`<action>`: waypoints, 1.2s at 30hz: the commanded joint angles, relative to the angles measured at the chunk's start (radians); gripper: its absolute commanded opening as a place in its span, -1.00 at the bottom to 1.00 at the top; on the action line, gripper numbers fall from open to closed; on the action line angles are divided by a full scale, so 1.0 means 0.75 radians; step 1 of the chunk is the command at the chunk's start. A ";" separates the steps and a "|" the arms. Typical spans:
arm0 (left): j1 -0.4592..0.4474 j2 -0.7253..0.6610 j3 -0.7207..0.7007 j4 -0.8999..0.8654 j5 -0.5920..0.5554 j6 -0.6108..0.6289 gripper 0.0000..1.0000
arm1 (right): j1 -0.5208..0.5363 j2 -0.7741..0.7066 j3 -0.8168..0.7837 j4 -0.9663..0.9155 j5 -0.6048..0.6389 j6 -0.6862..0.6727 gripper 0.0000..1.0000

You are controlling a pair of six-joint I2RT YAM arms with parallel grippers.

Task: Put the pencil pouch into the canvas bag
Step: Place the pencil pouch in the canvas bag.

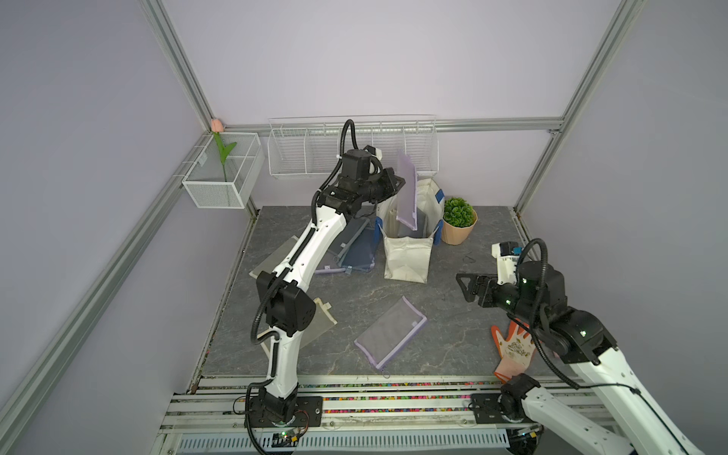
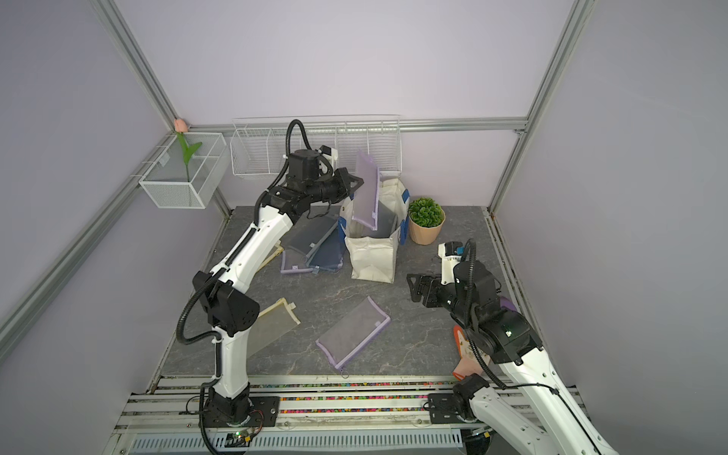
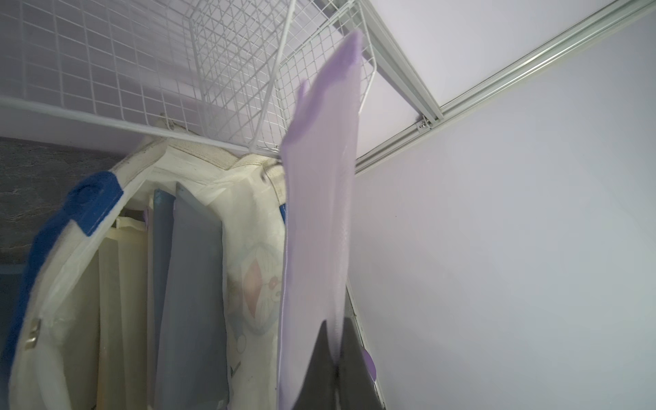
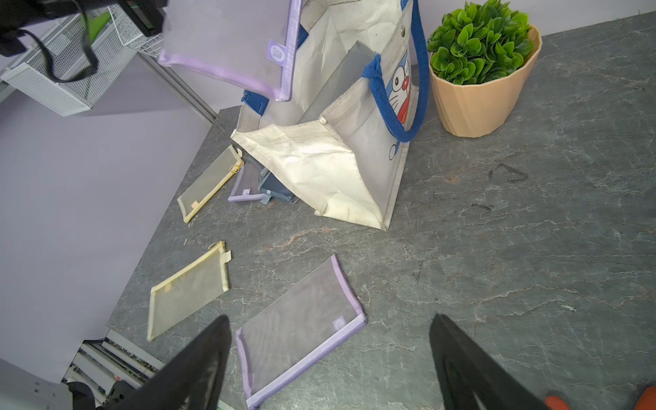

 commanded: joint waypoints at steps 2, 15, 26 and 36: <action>-0.016 0.092 0.083 0.034 -0.060 0.023 -1.00 | 0.003 -0.041 -0.036 -0.026 0.026 0.031 0.78; -0.116 0.043 -0.213 0.129 -0.122 0.062 -1.00 | 0.003 -0.079 -0.060 -0.052 0.068 0.028 0.78; -0.114 0.131 -0.096 0.029 -0.165 0.124 -0.98 | 0.004 -0.031 -0.069 -0.008 0.048 0.020 0.78; -0.101 0.108 0.045 -0.117 -0.215 0.224 0.01 | 0.003 -0.034 -0.091 -0.040 0.072 0.036 0.78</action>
